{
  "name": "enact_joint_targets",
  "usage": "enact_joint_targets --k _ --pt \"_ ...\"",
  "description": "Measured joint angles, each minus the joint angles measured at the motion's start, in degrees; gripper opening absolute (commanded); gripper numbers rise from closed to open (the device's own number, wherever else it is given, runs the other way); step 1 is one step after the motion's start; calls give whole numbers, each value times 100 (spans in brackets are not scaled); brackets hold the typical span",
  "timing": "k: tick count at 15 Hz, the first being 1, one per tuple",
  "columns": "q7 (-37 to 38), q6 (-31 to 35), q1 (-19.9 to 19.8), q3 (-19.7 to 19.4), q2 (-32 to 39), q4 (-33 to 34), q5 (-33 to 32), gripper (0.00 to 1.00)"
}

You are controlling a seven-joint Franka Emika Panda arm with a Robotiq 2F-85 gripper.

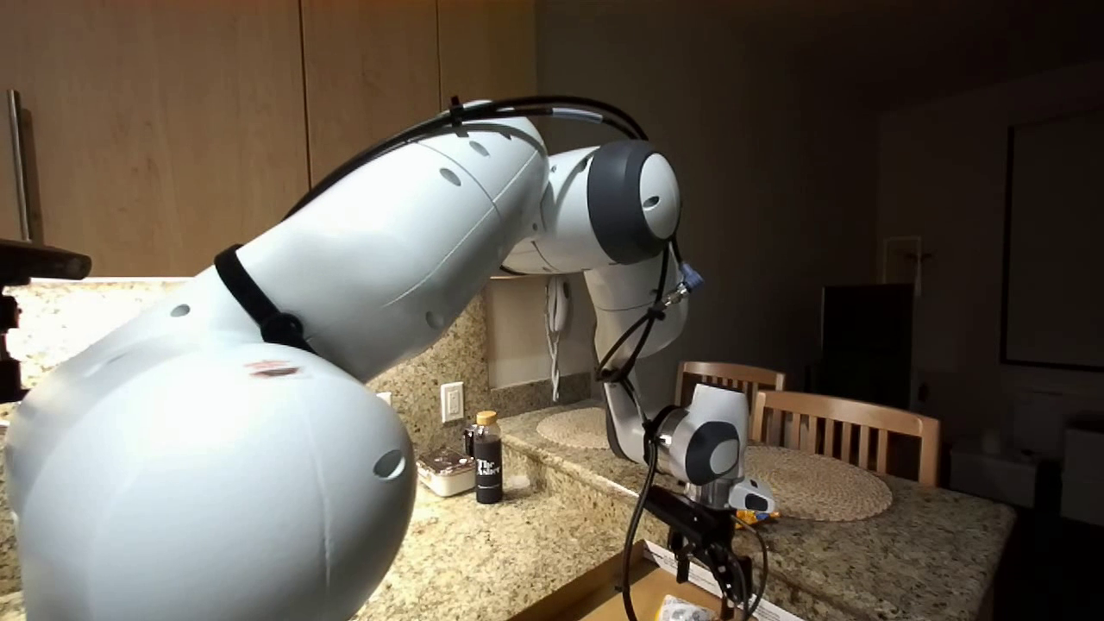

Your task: Pick up the packets on the lower counter and put them on the upper counter

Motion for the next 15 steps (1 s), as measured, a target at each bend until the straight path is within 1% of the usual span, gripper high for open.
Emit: enact_joint_targets --k 1,2,3,9,13,14,15 --pt "1 0 7 0 78 83 0 100" --pt "2 -4 14 0 158 167 0 75" --pt "2 -40 19 0 237 257 0 74" --pt "2 -617 45 0 586 791 0 33" --pt "2 -898 50 -2 713 1085 -1 8" --pt "2 -929 50 -3 727 1129 -2 8" --pt "1 -956 50 -3 735 1159 -4 4"
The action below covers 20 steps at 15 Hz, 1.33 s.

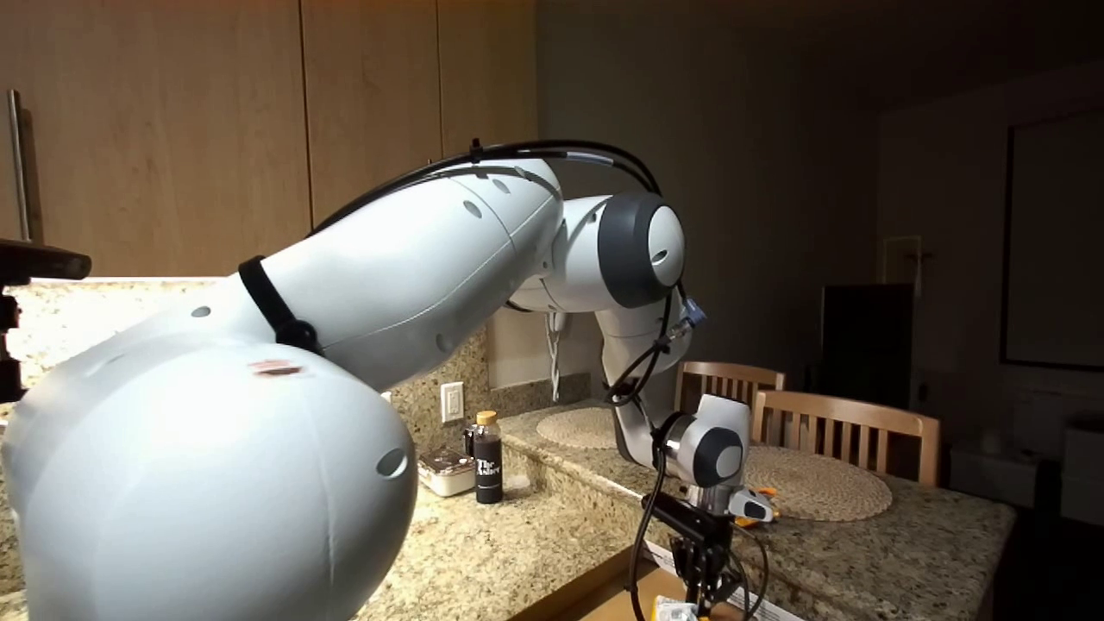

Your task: Pick up the packets on the lower counter and put them on the upper counter

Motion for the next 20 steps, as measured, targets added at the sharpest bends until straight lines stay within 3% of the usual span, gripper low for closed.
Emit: enact_joint_targets --k 11,20 --pt "-773 -322 -1 37 -26 102 -176 7" --pt "-795 849 391 -24 -942 -736 -691 7"
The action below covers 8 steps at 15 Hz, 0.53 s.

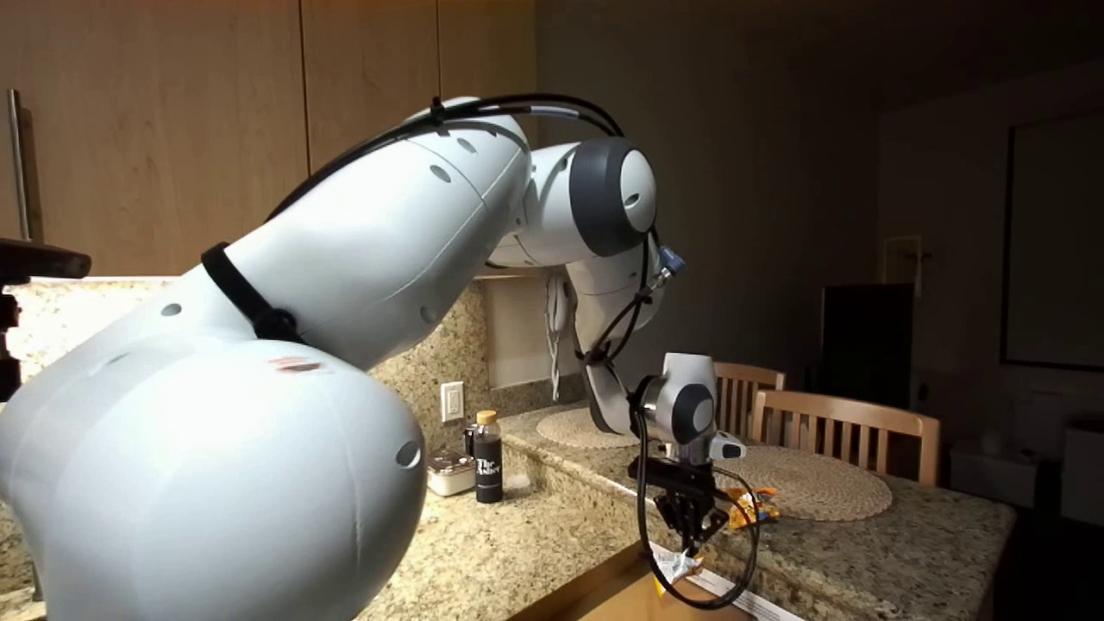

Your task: Pick up the packets on the lower counter and put them on the upper counter

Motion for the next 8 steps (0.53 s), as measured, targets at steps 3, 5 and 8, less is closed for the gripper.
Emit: enact_joint_targets --k 3,5,8 --pt "357 783 71 29 -370 -347 121 6" --pt "774 1140 125 18 -507 -363 204 5" --pt "1430 1491 264 -123 -567 -192 346 5"
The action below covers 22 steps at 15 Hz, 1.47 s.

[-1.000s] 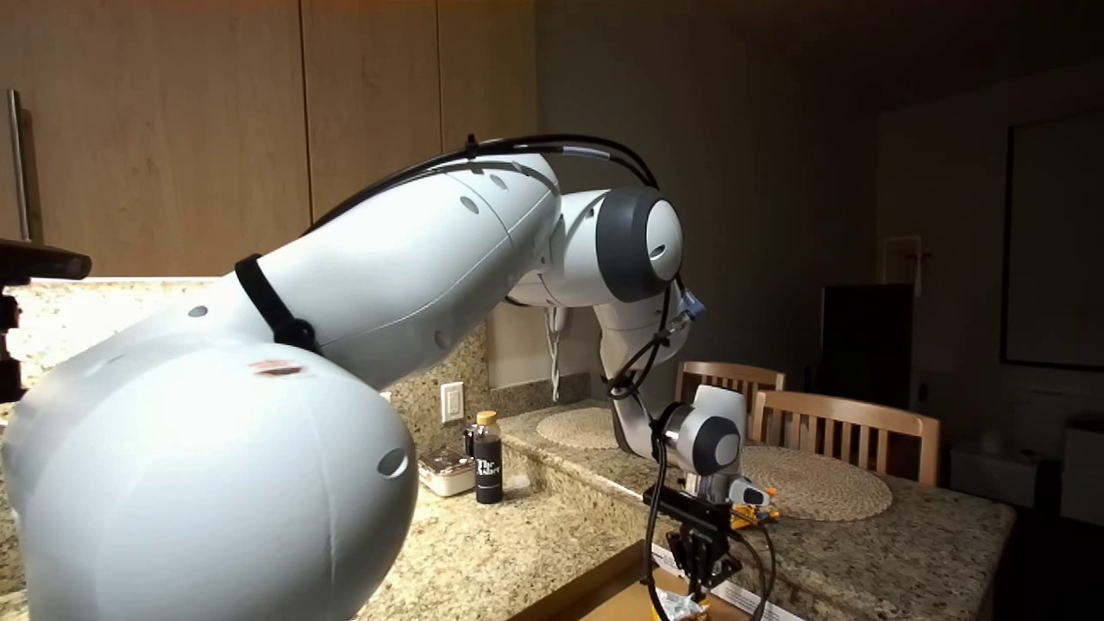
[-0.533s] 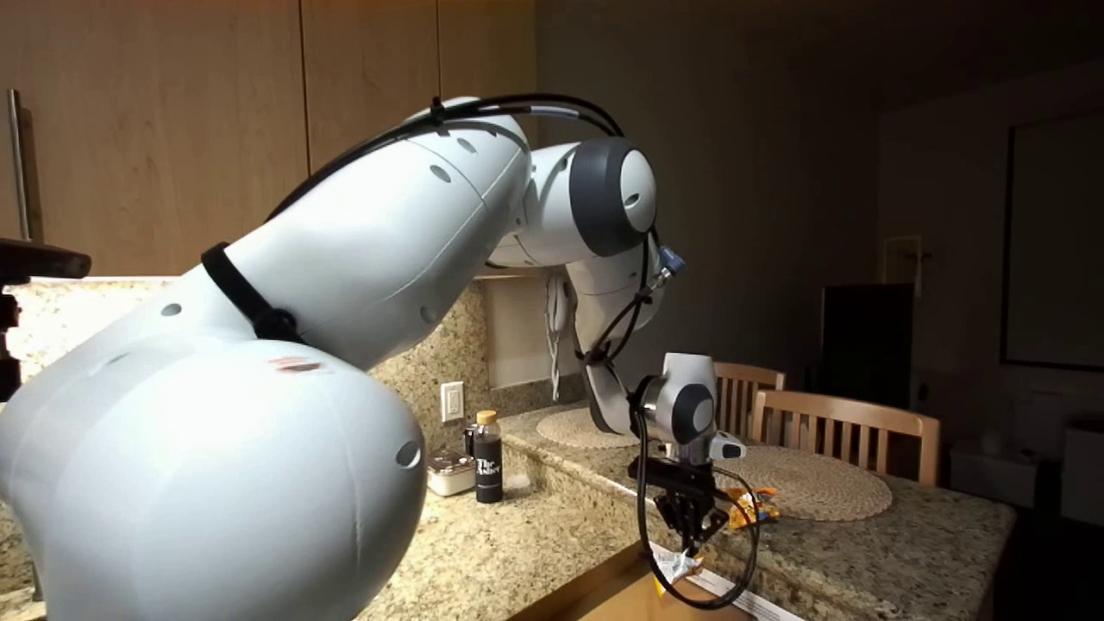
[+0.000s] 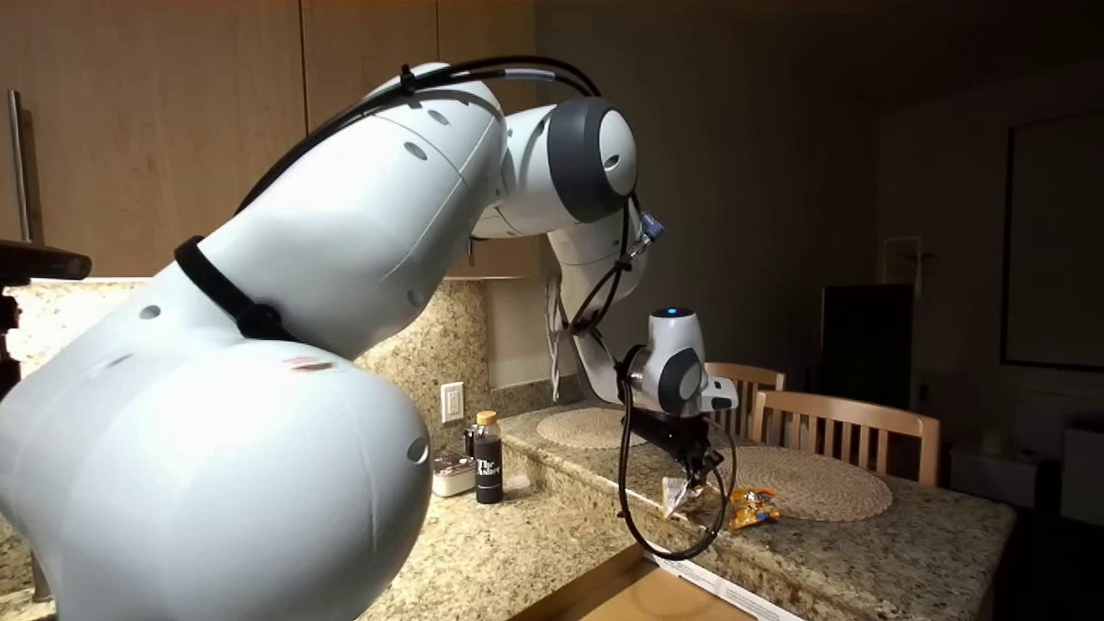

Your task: Pick up the packets on the lower counter and put them on the upper counter

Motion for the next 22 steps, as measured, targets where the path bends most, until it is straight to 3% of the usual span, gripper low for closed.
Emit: enact_joint_targets --k 2,3,5,11,16,19,22 --pt "527 102 183 -250 26 225 23 4" --pt "812 117 301 -420 62 360 24 29" --pt "1430 124 581 -821 174 635 25 31" --pt "2935 318 1295 -1820 552 960 -26 67" --pt "3114 260 1328 -1885 619 929 -42 100" --pt "2636 -210 997 -1513 451 775 -79 100" --pt "2061 -753 783 -1445 -23 192 -431 100"
